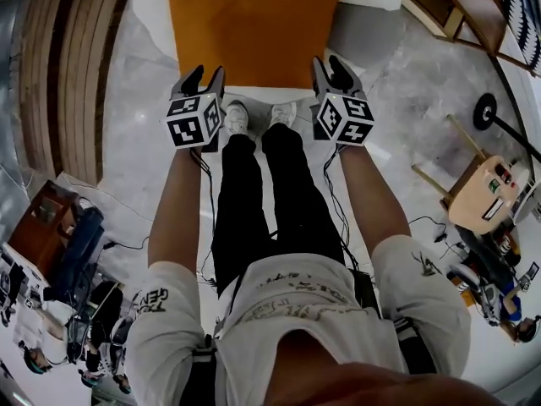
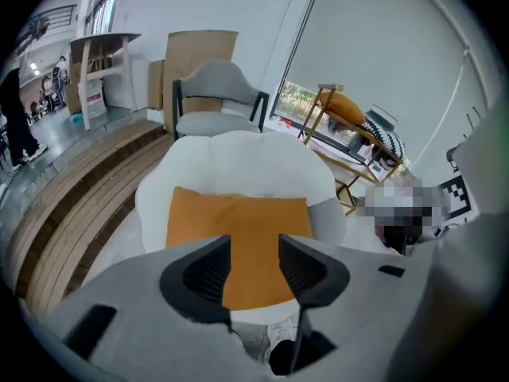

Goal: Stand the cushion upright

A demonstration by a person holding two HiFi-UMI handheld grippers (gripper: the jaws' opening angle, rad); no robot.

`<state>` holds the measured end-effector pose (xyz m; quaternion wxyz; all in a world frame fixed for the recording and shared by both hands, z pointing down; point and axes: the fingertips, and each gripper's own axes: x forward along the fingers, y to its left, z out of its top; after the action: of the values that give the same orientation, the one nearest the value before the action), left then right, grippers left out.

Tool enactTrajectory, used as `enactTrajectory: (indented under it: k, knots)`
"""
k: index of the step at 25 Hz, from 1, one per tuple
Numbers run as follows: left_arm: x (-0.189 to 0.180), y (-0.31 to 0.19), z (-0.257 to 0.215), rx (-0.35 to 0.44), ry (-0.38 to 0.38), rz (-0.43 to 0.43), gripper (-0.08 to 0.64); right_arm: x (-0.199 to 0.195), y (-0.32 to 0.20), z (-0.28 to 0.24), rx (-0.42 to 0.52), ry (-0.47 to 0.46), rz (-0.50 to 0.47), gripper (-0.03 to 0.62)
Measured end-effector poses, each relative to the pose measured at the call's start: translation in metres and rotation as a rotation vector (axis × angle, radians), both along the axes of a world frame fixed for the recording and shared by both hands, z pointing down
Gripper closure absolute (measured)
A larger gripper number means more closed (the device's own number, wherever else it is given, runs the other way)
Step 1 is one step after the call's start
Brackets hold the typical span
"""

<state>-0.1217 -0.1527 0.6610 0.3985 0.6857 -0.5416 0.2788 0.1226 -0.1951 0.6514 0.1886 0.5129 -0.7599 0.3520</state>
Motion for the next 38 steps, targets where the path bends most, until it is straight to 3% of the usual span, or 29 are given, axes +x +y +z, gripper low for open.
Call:
enactTrajectory:
  k: [8,12,17,22,26,31,38]
  knots:
    - [-0.025,-0.002,0.096,-0.086,-0.026,-0.023,0.269,0.009,0.0,0.097,-0.116,0.039,-0.026,0.388]
    - [-0.041,-0.01,0.128,-0.101,-0.034,-0.067,0.262,0.008,-0.006,0.132,-0.157,0.015,-0.071,0.327]
    - [-0.064,-0.031,0.156,-0.101,-0.074,-0.054,0.262,0.01,-0.02,0.169,-0.195,0.076,-0.134,0.322]
    - [-0.077,-0.041,0.184,-0.14,-0.081,-0.014,0.235,0.011,-0.028,0.194,-0.243,0.092,-0.136,0.322]
    - [-0.081,-0.046,0.199,-0.162,-0.053,-0.036,0.219,0.01,-0.031,0.206,-0.264,0.103,-0.145,0.322]
    - [-0.089,-0.047,0.213,-0.184,-0.088,-0.041,0.209,0.01,-0.031,0.219,-0.297,0.129,-0.166,0.322]
    - [-0.102,-0.046,0.232,-0.25,-0.116,-0.022,0.209,0.011,-0.036,0.237,-0.36,0.144,-0.12,0.322]
